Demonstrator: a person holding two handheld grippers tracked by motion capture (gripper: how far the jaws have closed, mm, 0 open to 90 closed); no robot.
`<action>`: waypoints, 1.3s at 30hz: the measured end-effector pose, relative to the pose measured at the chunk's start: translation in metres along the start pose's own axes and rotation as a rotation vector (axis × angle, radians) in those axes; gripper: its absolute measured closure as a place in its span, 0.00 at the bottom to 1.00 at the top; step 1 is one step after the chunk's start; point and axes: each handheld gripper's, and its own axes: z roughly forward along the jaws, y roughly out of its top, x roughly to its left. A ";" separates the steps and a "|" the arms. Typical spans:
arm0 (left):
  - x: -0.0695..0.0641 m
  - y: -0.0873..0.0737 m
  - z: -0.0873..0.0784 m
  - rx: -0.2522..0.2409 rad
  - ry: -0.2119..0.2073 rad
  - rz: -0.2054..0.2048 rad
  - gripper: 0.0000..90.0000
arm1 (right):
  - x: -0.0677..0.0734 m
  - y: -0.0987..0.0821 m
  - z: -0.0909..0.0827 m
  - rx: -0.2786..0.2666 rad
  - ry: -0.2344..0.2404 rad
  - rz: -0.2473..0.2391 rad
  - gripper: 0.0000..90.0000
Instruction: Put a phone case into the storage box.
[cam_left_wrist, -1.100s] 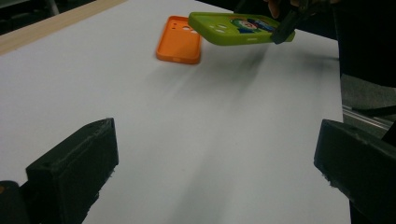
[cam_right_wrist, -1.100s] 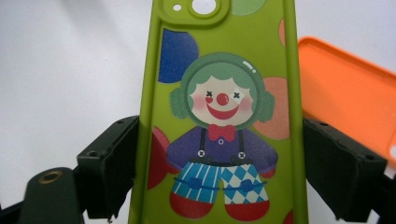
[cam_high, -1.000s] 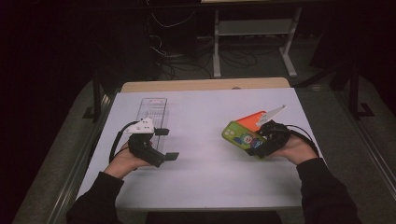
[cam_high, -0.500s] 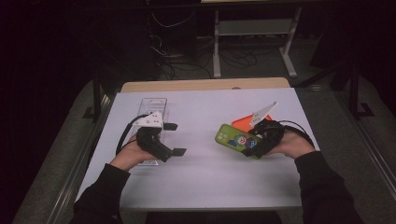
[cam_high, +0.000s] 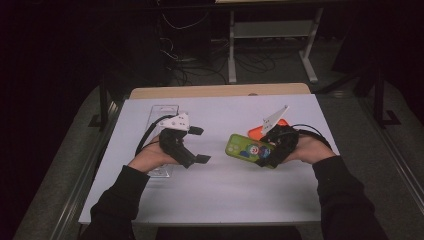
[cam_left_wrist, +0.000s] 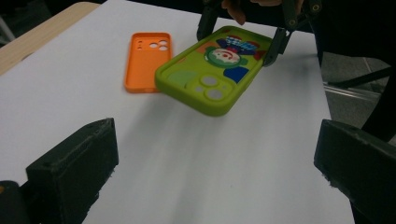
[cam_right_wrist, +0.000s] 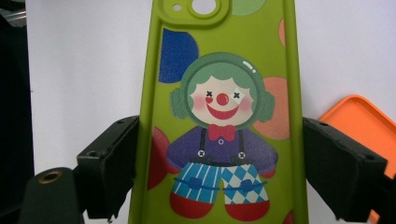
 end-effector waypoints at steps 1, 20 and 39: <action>0.001 0.002 0.003 0.006 -0.013 0.000 0.00 | -0.001 0.002 0.001 0.001 0.007 -0.012 0.17; -0.003 0.005 0.035 0.103 -0.130 0.070 0.00 | 0.015 0.014 0.024 0.048 0.078 -0.123 0.17; -0.023 0.006 0.061 0.220 -0.186 0.180 0.00 | 0.037 0.030 0.032 0.065 0.119 -0.203 0.17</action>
